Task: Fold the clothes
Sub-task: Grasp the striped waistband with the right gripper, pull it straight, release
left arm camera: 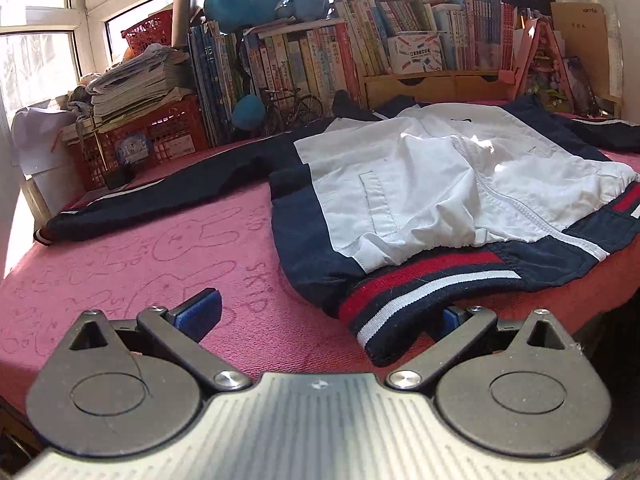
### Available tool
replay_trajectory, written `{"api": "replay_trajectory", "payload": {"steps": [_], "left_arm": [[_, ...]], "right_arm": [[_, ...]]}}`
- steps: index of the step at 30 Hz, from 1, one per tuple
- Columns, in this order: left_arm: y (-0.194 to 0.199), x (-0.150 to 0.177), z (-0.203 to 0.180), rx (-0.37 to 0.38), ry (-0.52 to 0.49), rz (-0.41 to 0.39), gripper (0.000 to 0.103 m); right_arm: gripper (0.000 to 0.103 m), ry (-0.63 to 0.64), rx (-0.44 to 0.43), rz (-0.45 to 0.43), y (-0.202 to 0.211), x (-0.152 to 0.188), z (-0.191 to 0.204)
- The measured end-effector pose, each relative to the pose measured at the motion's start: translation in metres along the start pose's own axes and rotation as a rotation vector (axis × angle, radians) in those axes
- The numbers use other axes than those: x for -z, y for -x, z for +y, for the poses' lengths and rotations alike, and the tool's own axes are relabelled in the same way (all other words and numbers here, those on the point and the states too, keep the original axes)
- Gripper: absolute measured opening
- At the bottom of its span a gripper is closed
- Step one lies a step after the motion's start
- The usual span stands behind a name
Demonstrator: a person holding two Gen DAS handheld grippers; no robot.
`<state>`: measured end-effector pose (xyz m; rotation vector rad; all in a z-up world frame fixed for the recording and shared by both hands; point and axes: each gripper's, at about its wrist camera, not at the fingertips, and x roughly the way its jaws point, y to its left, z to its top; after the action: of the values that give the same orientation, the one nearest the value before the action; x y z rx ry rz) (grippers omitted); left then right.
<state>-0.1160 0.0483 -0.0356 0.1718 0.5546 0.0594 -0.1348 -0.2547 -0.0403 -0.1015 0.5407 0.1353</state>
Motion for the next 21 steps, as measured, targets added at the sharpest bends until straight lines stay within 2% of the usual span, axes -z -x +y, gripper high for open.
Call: {"api": "replay_trajectory", "payload": {"steps": [2, 5, 7, 8, 9, 10, 11, 13, 15, 16, 17, 19, 21], "left_arm": [[-0.005, -0.003, -0.005, -0.044, -0.006, -0.015, 0.102], [-0.006, -0.012, 0.0, -0.087, 0.014, -0.052, 0.102], [0.001, -0.018, 0.012, -0.145, 0.028, -0.086, 0.102], [0.005, -0.021, 0.018, -0.182, 0.032, -0.103, 0.1], [0.009, -0.023, 0.026, -0.264, 0.041, -0.115, 0.09], [0.011, -0.023, 0.04, -0.318, 0.069, -0.11, 0.089], [0.013, -0.024, 0.054, -0.369, 0.099, -0.104, 0.089], [0.018, -0.016, 0.083, -0.268, 0.229, -0.067, 0.089], [0.023, -0.009, 0.112, -0.156, 0.363, -0.029, 0.089], [0.024, -0.005, 0.113, -0.1, 0.372, -0.004, 0.089], [0.025, -0.002, 0.106, -0.07, 0.333, 0.012, 0.089], [0.035, 0.005, 0.077, -0.045, 0.186, -0.013, 0.089], [0.046, 0.01, 0.044, 0.026, 0.046, -0.043, 0.092]], "right_arm": [[0.088, -0.049, 0.013, -0.02, -0.003, -0.004, -0.006], [0.086, 0.008, 0.053, -0.047, -0.004, -0.01, 0.002], [0.075, 0.063, 0.098, -0.069, 0.005, -0.009, 0.007], [0.05, 0.062, 0.092, -0.063, 0.009, -0.008, 0.006], [0.021, 0.061, 0.087, -0.058, 0.014, -0.008, 0.006], [0.01, 0.06, 0.087, -0.052, 0.019, -0.008, 0.006], [0.01, 0.062, 0.111, -0.052, 0.022, -0.007, 0.005], [0.01, 0.093, 0.132, -0.061, 0.028, -0.004, 0.001], [0.011, 0.089, 0.101, -0.05, 0.031, -0.001, -0.002], [0.011, 0.086, 0.09, -0.043, 0.03, 0.0, -0.002], [0.012, 0.085, 0.092, -0.034, 0.029, 0.001, 0.0], [0.015, 0.087, 0.096, -0.029, 0.025, 0.001, 0.003], [0.019, 0.071, 0.091, -0.025, 0.024, 0.0, 0.002]]}}
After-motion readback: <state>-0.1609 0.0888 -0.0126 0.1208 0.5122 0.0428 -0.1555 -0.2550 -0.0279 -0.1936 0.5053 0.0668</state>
